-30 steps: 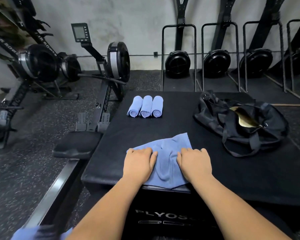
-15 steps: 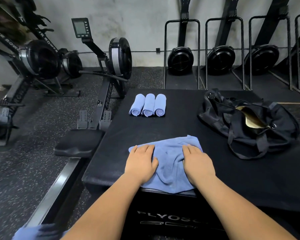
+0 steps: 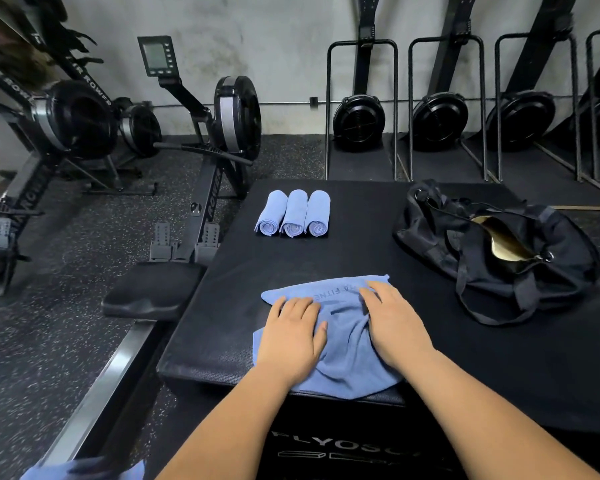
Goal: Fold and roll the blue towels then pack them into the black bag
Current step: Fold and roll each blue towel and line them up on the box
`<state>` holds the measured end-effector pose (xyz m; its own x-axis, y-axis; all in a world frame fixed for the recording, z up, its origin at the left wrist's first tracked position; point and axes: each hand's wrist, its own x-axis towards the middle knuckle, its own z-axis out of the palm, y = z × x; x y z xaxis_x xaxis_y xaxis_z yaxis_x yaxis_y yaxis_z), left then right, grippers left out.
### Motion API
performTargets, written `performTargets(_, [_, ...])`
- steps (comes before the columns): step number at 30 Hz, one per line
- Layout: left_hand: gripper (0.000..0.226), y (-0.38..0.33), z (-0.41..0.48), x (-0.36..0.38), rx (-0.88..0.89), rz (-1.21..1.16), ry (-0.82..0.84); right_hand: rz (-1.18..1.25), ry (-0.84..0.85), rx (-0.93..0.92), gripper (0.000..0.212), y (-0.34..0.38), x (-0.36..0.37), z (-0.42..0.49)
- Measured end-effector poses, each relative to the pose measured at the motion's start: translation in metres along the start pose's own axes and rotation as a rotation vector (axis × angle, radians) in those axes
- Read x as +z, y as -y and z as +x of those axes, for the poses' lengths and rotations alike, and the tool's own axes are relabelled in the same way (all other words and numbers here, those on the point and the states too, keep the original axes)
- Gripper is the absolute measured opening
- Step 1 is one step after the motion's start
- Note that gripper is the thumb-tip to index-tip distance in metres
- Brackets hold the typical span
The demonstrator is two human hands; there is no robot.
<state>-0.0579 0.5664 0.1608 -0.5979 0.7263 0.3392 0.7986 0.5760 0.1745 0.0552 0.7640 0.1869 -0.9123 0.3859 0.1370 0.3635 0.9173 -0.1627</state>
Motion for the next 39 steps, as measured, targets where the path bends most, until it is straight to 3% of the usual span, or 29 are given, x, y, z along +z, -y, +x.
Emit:
performTargets(3, [0.039,0.000,-0.003,-0.002,-0.019,-0.028,-0.031,0.085,0.129,0.074,0.055,-0.004,0.007,0.010])
performTargets(7, [0.040,-0.003,-0.005,-0.005,-0.059,-0.003,-0.054,-0.013,0.015,0.287,0.067,0.004,0.020,0.001])
performTargets(9, [0.043,-0.003,-0.004,-0.004,-0.071,0.014,-0.061,-0.050,-0.048,0.292,0.066,0.010,0.020,-0.004])
performTargets(13, [0.050,-0.003,-0.004,-0.002,-0.116,0.043,-0.052,-0.153,-0.158,0.265,0.043,0.011,0.020,-0.004])
performTargets(17, [0.045,-0.005,-0.006,-0.003,-0.132,0.085,-0.048,-0.130,-0.137,0.059,0.040,0.009,0.020,-0.004])
performTargets(21, [0.043,-0.005,-0.005,-0.004,-0.117,0.070,-0.054,-0.047,-0.076,0.192,0.048,0.009,0.022,-0.005])
performTargets(25, [0.060,-0.004,0.002,-0.005,-0.145,0.097,0.082,-0.036,-0.018,0.281,0.055,0.014,0.022,-0.008])
performTargets(29, [0.067,0.005,0.027,-0.012,-0.159,0.026,0.174,-0.028,0.002,0.200,0.061,-0.002,0.012,0.004])
performTargets(34, [0.069,0.015,0.062,-0.026,-0.189,-0.097,0.387,0.165,0.230,0.175,0.061,-0.028,-0.003,0.034])
performTargets(39, [0.087,0.017,0.079,-0.018,-0.197,-0.031,0.572,0.105,0.324,0.212,0.073,-0.033,0.000,0.051])
